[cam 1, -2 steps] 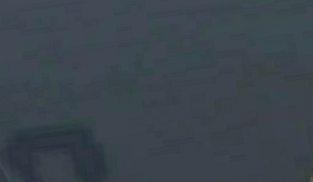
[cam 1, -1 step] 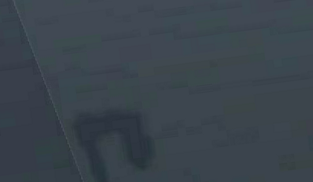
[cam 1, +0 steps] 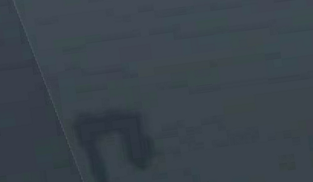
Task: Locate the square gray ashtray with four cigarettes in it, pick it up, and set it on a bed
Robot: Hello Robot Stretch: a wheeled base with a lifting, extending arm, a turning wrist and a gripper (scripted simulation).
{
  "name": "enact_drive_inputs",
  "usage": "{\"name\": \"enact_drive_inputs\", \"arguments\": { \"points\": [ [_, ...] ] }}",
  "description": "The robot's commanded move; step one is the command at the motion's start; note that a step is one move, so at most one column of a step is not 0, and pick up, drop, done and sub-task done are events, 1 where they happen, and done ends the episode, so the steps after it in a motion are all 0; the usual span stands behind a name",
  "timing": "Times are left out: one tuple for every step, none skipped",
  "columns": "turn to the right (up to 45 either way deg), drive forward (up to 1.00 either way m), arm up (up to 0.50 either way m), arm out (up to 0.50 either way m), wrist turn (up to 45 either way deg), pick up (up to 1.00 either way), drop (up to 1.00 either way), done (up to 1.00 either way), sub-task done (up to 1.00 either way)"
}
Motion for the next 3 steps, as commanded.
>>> {"name": "enact_drive_inputs", "arguments": {
  "points": [
    [0.0,0.00,0.38,0.00,0.0,0.00,0.00,0.00,0.00],
    [0.0,0.00,0.00,0.18,0.0,0.00,0.00,0.00,0.00],
    [0.0,0.00,0.00,0.00,45.0,0.00,0.00,0.00,0.00]
  ]
}}
